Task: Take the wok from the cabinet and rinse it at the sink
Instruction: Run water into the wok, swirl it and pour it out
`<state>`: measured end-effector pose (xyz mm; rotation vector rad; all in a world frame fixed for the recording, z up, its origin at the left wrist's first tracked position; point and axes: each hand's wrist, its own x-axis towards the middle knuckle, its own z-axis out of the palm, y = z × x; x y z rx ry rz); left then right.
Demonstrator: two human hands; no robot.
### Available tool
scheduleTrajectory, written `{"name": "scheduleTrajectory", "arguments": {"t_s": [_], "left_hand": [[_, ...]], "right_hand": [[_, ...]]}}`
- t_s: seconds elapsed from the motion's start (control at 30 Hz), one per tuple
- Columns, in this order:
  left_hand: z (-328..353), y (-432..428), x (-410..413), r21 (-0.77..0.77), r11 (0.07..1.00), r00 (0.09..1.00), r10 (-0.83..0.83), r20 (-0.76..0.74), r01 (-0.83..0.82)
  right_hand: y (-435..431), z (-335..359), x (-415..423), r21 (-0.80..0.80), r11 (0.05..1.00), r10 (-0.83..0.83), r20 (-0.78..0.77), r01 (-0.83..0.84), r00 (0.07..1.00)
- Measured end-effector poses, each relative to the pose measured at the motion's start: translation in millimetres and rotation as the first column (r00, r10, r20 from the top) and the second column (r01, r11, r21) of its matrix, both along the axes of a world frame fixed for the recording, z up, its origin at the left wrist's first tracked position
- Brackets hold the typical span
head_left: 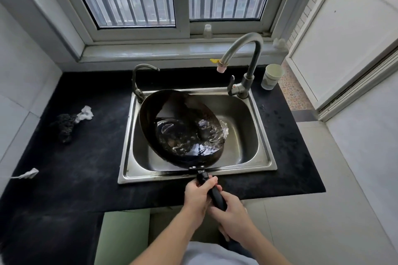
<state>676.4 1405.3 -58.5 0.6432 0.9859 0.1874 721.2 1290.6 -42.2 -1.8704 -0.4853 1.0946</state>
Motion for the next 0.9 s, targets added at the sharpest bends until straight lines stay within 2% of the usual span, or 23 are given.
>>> {"name": "scheduleTrajectory", "arguments": {"t_s": [0.07, 0.13, 0.27, 0.43, 0.53, 0.6, 0.67, 0.77, 0.9], "left_hand": [[5.5, 5.9, 1.9, -0.16, 0.987, 0.99, 0.034, 0.135, -0.012], [9.4, 10.5, 2.8, -0.186, 0.982, 0.977, 0.019, 0.214, 0.022], [11.0, 13.9, 2.3, -0.091, 0.992, 0.962, -0.056, 0.267, 0.083], [8.9, 17.3, 8.9, 0.079, 0.992, 0.972, -0.115, 0.206, 0.101], [5.2, 15.6, 13.5, 0.112, 0.99, 0.984, -0.1, 0.148, 0.084], [1.4, 12.1, 18.8, 0.097, 0.993, 0.989, -0.082, 0.124, 0.07], [-1.9, 9.5, 22.4, 0.08, 0.995, 0.992, -0.069, 0.103, 0.061], [-7.6, 9.2, 20.6, 0.078, 0.995, 0.997, -0.061, 0.052, 0.057], [-13.8, 9.7, 15.9, 0.104, 0.992, 0.997, -0.072, -0.012, 0.073]], "right_hand": [[0.9, 1.5, 2.0, 0.031, 0.999, 0.01, -0.005, -0.01, 1.0], [0.2, 0.1, 8.1, 0.05, 0.999, 0.022, 0.01, -0.022, 1.0], [-2.2, -1.2, 21.2, 0.069, 0.997, 0.042, 0.016, -0.043, 0.999], [1.1, 4.2, 32.5, 0.072, 0.995, 0.073, -0.105, -0.065, 0.992], [10.7, 3.8, 36.5, -0.082, 0.993, 0.088, -0.014, -0.089, 0.996], [15.4, 1.0, 37.1, -0.275, 0.96, 0.099, 0.166, -0.05, 0.981], [17.7, 0.5, 34.5, -0.417, 0.909, 0.154, 0.375, 0.017, 0.914], [19.6, 4.3, 24.6, -0.393, 0.919, 0.199, 0.497, 0.015, 0.845], [19.8, -3.6, 20.7, -0.437, 0.899, 0.262, 0.511, -0.015, 0.819]]}}
